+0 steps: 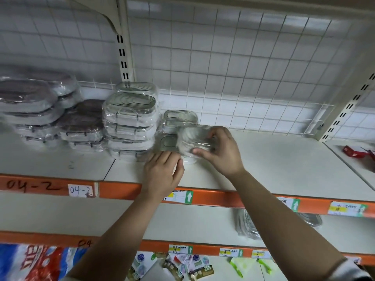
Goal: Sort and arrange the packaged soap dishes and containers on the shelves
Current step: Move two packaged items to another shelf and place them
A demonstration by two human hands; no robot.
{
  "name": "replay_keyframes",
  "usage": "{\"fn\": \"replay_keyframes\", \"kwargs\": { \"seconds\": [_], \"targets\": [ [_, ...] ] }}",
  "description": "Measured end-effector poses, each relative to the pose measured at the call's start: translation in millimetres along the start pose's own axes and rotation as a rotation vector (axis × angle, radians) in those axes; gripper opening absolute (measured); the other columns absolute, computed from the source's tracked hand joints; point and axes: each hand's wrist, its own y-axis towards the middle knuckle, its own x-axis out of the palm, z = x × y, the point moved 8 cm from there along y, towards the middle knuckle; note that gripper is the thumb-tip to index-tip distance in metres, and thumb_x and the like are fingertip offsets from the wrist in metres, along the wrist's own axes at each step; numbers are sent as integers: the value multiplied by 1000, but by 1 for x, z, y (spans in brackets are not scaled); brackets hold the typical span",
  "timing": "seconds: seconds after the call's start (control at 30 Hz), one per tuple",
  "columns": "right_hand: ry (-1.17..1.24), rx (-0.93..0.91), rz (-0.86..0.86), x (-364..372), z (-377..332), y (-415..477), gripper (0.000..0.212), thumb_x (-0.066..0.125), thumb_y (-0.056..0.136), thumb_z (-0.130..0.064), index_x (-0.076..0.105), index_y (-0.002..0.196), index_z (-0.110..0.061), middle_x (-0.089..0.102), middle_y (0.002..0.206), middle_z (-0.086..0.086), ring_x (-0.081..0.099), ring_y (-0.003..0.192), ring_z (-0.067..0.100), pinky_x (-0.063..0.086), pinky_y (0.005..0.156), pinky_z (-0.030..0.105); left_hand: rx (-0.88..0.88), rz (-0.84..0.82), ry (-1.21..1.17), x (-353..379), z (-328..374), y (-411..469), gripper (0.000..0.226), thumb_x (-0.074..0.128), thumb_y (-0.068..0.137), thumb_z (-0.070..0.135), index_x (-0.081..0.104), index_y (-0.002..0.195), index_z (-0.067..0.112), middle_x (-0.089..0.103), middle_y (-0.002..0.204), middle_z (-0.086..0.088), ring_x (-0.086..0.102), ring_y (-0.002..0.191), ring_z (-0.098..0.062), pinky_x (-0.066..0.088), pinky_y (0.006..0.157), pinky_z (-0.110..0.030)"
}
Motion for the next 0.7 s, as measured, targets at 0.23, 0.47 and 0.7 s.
{"fn": "replay_keyframes", "kwargs": {
  "seconds": [0.23,0.47,0.7],
  "targets": [
    [40,-61,-77,43,-15,27,15,76,80,-21,64,82,-13,61,85,3,56,83,22,49,74,44,-23,-61,20,5,0,0,21,51,89,18,58,70,12,54,65,-2,54,61,-26,45,61,-36],
    [54,-67,-57,45,-11,26,10,73,85,-23,67,90,-16,58,95,-1,55,90,15,44,73,24,-25,-65,36,3,-2,-1,21,51,89,18,58,70,12,55,65,-2,54,61,-26,45,61,-36],
    [-19,-121,-148,26,-10,8,23,60,96,-22,68,115,-11,65,118,2,56,112,13,36,97,12,-18,-115,53,8,-1,0,21,50,90,19,61,73,12,58,65,-1,56,61,-25,45,61,-35]
  ]
}}
